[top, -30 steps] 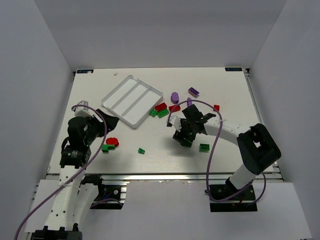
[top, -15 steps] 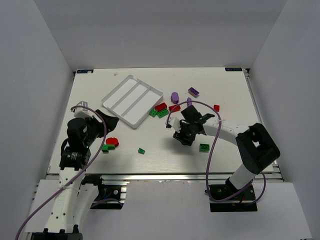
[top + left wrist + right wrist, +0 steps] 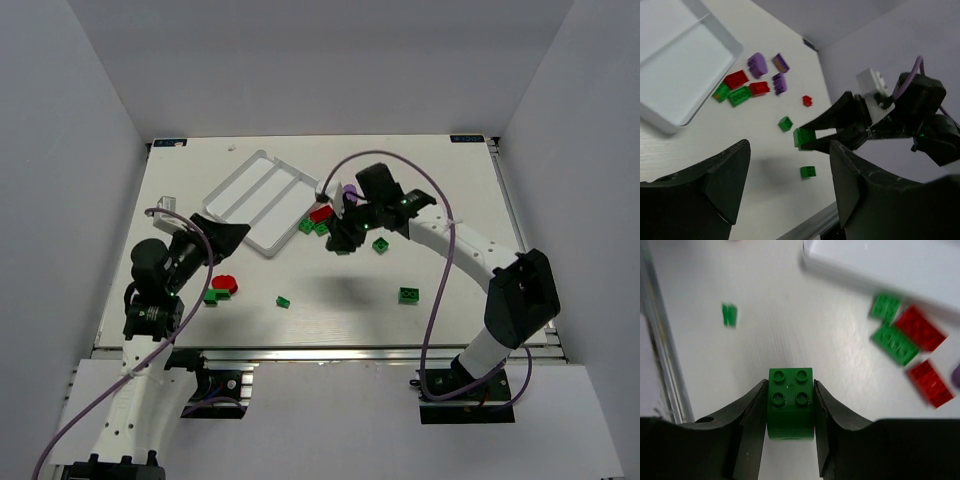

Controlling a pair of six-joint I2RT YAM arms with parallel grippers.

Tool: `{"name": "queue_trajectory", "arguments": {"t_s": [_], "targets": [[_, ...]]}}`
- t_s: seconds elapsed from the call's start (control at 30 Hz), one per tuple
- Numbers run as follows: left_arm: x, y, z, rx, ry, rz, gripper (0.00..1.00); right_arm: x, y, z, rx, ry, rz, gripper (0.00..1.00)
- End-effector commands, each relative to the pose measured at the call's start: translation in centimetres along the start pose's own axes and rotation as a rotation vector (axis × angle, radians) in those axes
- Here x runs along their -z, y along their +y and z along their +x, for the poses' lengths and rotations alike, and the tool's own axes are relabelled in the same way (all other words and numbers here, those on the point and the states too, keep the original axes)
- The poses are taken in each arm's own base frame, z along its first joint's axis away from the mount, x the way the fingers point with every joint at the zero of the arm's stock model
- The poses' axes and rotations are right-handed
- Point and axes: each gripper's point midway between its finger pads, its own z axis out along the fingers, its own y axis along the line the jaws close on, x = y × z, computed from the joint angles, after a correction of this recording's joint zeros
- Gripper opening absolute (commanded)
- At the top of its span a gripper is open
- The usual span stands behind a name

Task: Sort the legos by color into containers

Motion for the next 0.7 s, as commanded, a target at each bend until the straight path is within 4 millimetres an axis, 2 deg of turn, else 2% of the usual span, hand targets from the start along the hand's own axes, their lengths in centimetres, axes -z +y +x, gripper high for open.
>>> {"name": "queue_trajectory", "arguments": {"t_s": [0.0,0.03,0.07,0.1,0.13,0.17,0.2,0.23,0.3,0.33,0.37,0.4,0.43,0.47,0.53,0.57,0.67], "targets": [[0.4,-5.2,-2.0,-0.008,-0.038,0.214,0.73,3.1,1.2,-7.8,-0.022,-0.195,-0.089,0.06],[0.4,-6.1,-2.5,-0.007,-0.048,0.245,0.73,3.8,0.9,-9.7,-0.046,-0.235,-0.09,0.0],[0.6,-7.7,-3.0,-0.011,-0.05,0.301,0.72,5.7,-0.2,-13.4,-0.086,-0.349,-0.104,0.0],[0.8,-8.3,-3.3,-0.016,-0.06,0.322,0.72,5.4,-0.1,-13.2,-0.135,-0.342,-0.114,0.0],[0.9,-8.8,-3.3,-0.022,-0.063,0.344,0.71,6.6,-0.2,-15.1,-0.145,-0.393,-0.131,0.0],[1.2,-9.8,-3.6,-0.034,-0.081,0.384,0.71,7.5,-1.6,-16.4,-0.162,-0.45,-0.117,0.0],[1.2,-10.0,-3.6,-0.037,-0.087,0.402,0.71,8.4,-1.4,-17.4,-0.268,-0.483,-0.163,0.0],[1.3,-10.4,-3.6,-0.04,-0.098,0.42,0.71,9.8,-2.7,-18.9,-0.277,-0.56,-0.159,0.0],[1.6,-11.7,-3.6,-0.065,-0.12,0.485,0.71,11.1,-3.2,-20.0,-0.363,-0.625,-0.202,0.0],[0.9,-11.6,-3.5,-0.062,-0.121,0.483,0.71,11.8,-3.3,-20.2,-0.489,-0.645,-0.258,0.0],[0.6,-11.8,-3.5,-0.082,-0.125,0.492,0.71,12.3,-3.5,-20.7,-0.526,-0.67,-0.275,0.0],[0.5,-13.1,-3.1,-0.094,-0.11,0.532,0.71,13.3,-3.6,-21.8,-0.513,-0.724,-0.289,0.0],[-1.0,-12.9,-2.6,-0.089,-0.09,0.511,0.71,13.7,-3.7,-22.0,-0.599,-0.733,-0.321,0.0],[-1.5,-13.9,-1.4,-0.117,-0.059,0.543,0.71,14.0,-3.9,-22.3,-0.616,-0.751,-0.327,0.0],[-2.5,-15.2,-0.8,-0.136,-0.036,0.571,0.7,14.9,-4.0,-23.1,-0.671,-0.788,-0.359,0.0],[-3.6,-15.3,0.1,-0.145,-0.014,0.577,0.7,14.8,-4.0,-23.0,-0.693,-0.792,-0.372,0.0],[-5.5,-15.9,0.4,-0.135,-0.018,0.587,0.7,15.4,-3.7,-23.4,-0.732,-0.818,-0.399,0.0]]}}
